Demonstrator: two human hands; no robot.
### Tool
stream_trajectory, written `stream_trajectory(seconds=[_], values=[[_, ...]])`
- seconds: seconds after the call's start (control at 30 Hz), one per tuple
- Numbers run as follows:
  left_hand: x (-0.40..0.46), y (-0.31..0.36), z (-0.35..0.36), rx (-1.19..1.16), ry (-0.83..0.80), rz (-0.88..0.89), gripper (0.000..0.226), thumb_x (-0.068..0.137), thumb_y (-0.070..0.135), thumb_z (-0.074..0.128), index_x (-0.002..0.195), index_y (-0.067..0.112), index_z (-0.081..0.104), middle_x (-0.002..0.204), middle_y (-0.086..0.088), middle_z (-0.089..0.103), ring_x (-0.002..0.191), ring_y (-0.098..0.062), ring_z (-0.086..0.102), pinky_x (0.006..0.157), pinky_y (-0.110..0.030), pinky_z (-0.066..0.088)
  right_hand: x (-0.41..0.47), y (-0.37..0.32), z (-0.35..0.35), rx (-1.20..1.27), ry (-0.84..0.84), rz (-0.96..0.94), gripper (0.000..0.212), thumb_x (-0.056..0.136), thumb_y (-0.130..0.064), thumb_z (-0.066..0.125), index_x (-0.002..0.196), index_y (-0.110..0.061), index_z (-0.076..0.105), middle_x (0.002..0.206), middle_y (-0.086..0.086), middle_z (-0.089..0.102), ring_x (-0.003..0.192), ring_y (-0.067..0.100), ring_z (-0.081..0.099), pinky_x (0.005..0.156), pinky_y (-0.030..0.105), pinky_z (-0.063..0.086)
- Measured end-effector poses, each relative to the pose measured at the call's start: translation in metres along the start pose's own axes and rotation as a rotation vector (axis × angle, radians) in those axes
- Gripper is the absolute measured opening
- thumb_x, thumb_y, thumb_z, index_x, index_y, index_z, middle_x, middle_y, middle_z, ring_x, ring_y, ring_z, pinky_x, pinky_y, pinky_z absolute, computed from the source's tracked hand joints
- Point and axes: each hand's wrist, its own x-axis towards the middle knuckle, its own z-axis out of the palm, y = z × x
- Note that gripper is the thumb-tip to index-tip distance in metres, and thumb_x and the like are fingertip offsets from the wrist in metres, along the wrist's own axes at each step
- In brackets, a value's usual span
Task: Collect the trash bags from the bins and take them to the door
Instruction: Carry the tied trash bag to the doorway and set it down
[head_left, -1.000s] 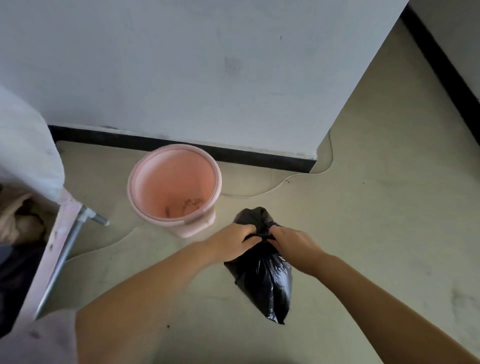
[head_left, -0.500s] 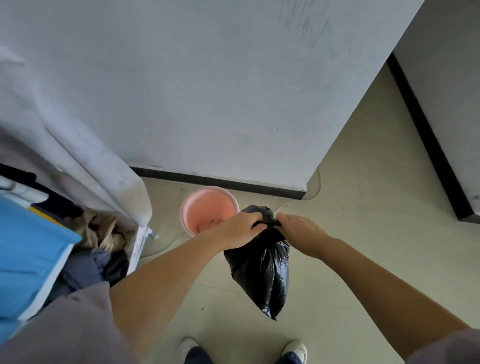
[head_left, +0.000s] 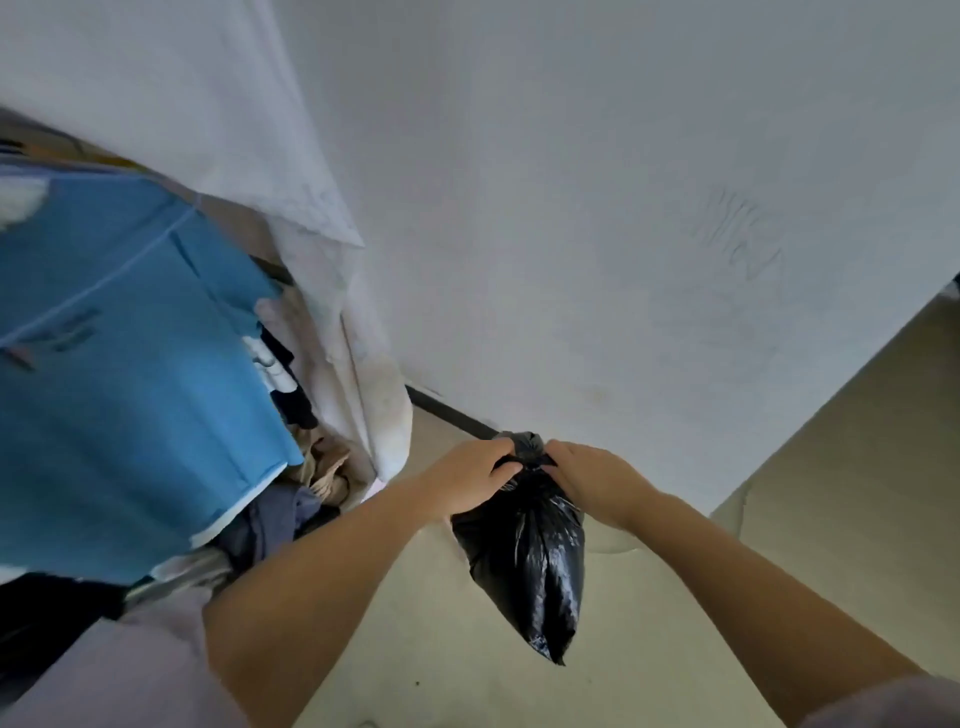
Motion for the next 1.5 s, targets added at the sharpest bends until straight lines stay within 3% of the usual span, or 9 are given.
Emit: stream_trajectory(seconds=[0.2,0.4,0.6,0.83,0.97,1.1,1.23,1.37,1.5], values=[[-0.088,0.011,0.018,-0.009,0.179,-0.265,0.026,0.099,0.033,0.041,0.081,0.013,0.040,0.069,-0.003,0.049,0.066,-0.024,0.051,0.062,-0.034,0.033,-0.004,-0.035,-0.003,-0.044,-0.122,-0.372,0.027,0.099,-0.036,0.033,0.105,-0.012,0.045,0.100,0.008,0.060,0.087,0.030,0.060,0.077,0.045,0.049],[-0.207,0.017,0.037,-0.086,0.366,-0.535,0.021,0.098,0.025,0.046,0.095,0.005,0.053,0.097,-0.019,0.062,0.087,-0.030,0.057,0.068,-0.036,0.038,-0.020,-0.125,0.020,-0.100,-0.195,-0.671,0.034,0.100,-0.036,0.034,0.120,-0.012,0.048,0.117,0.011,0.060,0.103,0.032,0.059,0.087,0.042,0.047],[-0.359,0.026,0.089,-0.147,0.533,-0.813,0.026,0.098,0.027,0.043,0.108,0.006,0.055,0.108,-0.017,0.063,0.099,-0.032,0.058,0.078,-0.036,0.045,-0.077,-0.248,0.071,-0.111,-0.299,-0.920,0.029,0.099,-0.030,0.037,0.112,-0.008,0.052,0.115,0.016,0.060,0.104,0.034,0.059,0.083,0.042,0.047],[-0.582,0.076,0.187,-0.189,0.706,-1.108,0.028,0.097,0.027,0.043,0.112,0.006,0.055,0.108,-0.019,0.064,0.098,-0.035,0.059,0.083,-0.044,0.047,-0.231,-0.406,0.134,-0.228,-0.367,-1.305,0.031,0.101,-0.030,0.035,0.114,-0.007,0.050,0.112,0.015,0.061,0.101,0.035,0.059,0.078,0.041,0.046],[-0.710,0.128,0.254,-0.221,0.786,-1.292,0.029,0.097,0.027,0.044,0.112,0.005,0.054,0.107,-0.021,0.065,0.097,-0.035,0.061,0.083,-0.043,0.047,-0.344,-0.487,0.171,-0.242,-0.444,-1.526,0.026,0.101,-0.030,0.034,0.101,-0.008,0.047,0.097,0.014,0.060,0.087,0.033,0.059,0.070,0.038,0.042],[-0.813,0.186,0.316,-0.292,0.889,-1.445,0.027,0.097,0.028,0.043,0.110,0.006,0.054,0.105,-0.018,0.065,0.095,-0.033,0.060,0.080,-0.039,0.046,-0.454,-0.553,0.209,-0.236,-0.488,-1.691,0.030,0.101,-0.030,0.034,0.109,-0.006,0.050,0.101,0.014,0.061,0.090,0.034,0.060,0.071,0.039,0.045],[-0.885,0.234,0.363,-0.331,0.956,-1.591,0.024,0.098,0.024,0.043,0.107,0.006,0.056,0.105,-0.015,0.063,0.095,-0.031,0.058,0.071,-0.028,0.034,-0.545,-0.604,0.244,-0.309,-0.579,-1.810,0.028,0.101,-0.028,0.034,0.110,-0.006,0.049,0.104,0.016,0.061,0.092,0.035,0.060,0.072,0.039,0.044],[-0.937,0.264,0.403,-0.433,1.125,-1.717,0.029,0.097,0.023,0.044,0.119,0.012,0.058,0.117,-0.005,0.065,0.106,-0.024,0.058,0.087,-0.027,0.043,-0.614,-0.644,0.270,-0.365,-0.636,-1.893,0.028,0.102,-0.027,0.033,0.110,-0.005,0.048,0.107,0.015,0.060,0.096,0.034,0.059,0.069,0.036,0.039],[-0.978,0.270,0.433,-0.540,1.151,-1.846,0.023,0.097,0.026,0.045,0.102,0.008,0.058,0.097,-0.010,0.065,0.090,-0.026,0.058,0.076,-0.034,0.044,-0.656,-0.676,0.300,-0.406,-0.691,-1.947,0.028,0.102,-0.028,0.032,0.108,-0.005,0.047,0.108,0.014,0.059,0.095,0.034,0.058,0.067,0.034,0.035]])
